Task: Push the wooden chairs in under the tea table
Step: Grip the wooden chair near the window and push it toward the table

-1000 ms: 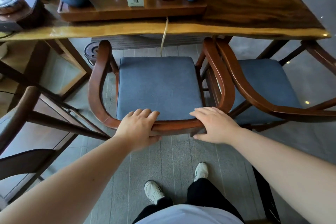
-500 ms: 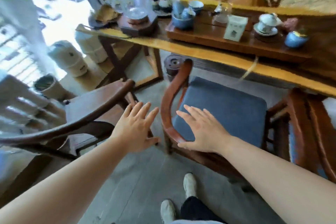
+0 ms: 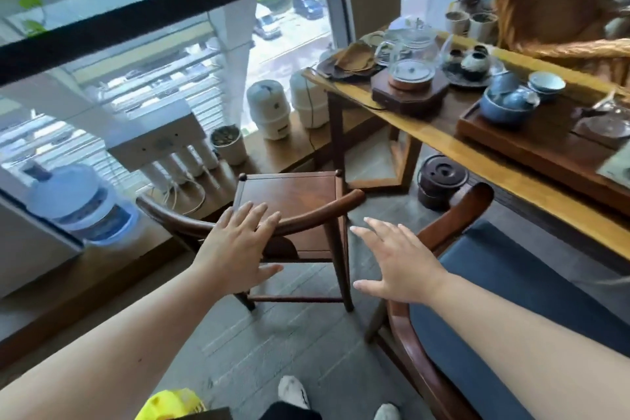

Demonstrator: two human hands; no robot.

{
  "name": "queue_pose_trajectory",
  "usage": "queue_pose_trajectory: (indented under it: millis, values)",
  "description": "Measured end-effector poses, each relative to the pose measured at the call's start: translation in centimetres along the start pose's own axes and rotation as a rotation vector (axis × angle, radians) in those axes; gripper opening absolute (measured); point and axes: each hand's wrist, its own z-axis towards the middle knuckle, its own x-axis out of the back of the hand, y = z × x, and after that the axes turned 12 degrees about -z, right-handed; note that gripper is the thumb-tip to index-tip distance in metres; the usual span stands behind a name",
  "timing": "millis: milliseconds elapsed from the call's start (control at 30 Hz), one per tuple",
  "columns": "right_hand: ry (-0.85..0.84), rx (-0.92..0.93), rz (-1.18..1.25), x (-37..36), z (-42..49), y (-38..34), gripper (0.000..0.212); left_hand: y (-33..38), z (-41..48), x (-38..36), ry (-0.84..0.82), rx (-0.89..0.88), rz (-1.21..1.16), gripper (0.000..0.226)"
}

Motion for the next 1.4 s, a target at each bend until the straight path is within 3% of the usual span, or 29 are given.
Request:
queue_pose_trajectory:
  millis: [333, 533, 633, 700, 800, 900, 967, 1100, 1233, 1400]
  values:
    - [-0.107, 0.069, -0.044, -1.3, 12.0, -4.7, 0.081, -11.8, 2.5, -3.0, -0.082, 0.106, -0.063, 0.089]
    - [-0.369, 0.037, -0.037, -3.0, 19.2, -8.4, 0.084, -19.0, 6.1, -4.5, -0.294, 0.053, -0.081, 0.090]
    - [-0.475, 0.045, -0.095, -3.6, 21.7, -9.9, 0.072, -21.1, 6.7, -5.8, -0.406, 0.074, -0.161, 0.091]
    - [-0.476, 0.038, -0.122, -3.8, 22.6, -10.1, 0.058, -22.1, 6.8, -6.8, -0.383, 0.034, -0.176, 0.094]
    - [-0.467, 0.043, -0.131, -4.2, 23.4, -9.9, 0.054, -22.9, 7.0, -8.0, -0.298, -0.066, -0.209, 0.089]
    - [-0.557, 0.085, -0.099, -4.0, 24.3, -9.8, 0.045, -23.5, 7.3, -8.4, -0.332, -0.131, -0.193, 0.089]
    - [-0.676, 0.139, -0.049, -3.7, 25.2, -9.5, 0.042, -23.4, 7.6, -8.4, -0.378, -0.183, -0.109, 0.077]
    - [-0.967, 0.111, 0.004, -3.2, 26.7, -7.3, 0.040, -22.8, 8.4, -7.4, -0.490, -0.197, -0.015, 0.030]
    - [-0.907, 0.040, -0.060, -3.0, 26.2, -8.0, 0.040, -23.1, 9.1, -6.7, -0.592, -0.233, -0.012, 0.024]
    - [-0.850, 0.012, -0.029, -3.7, 25.3, -9.5, 0.035, -24.6, 9.8, -6.4, -0.604, -0.234, 0.018, 0.024]
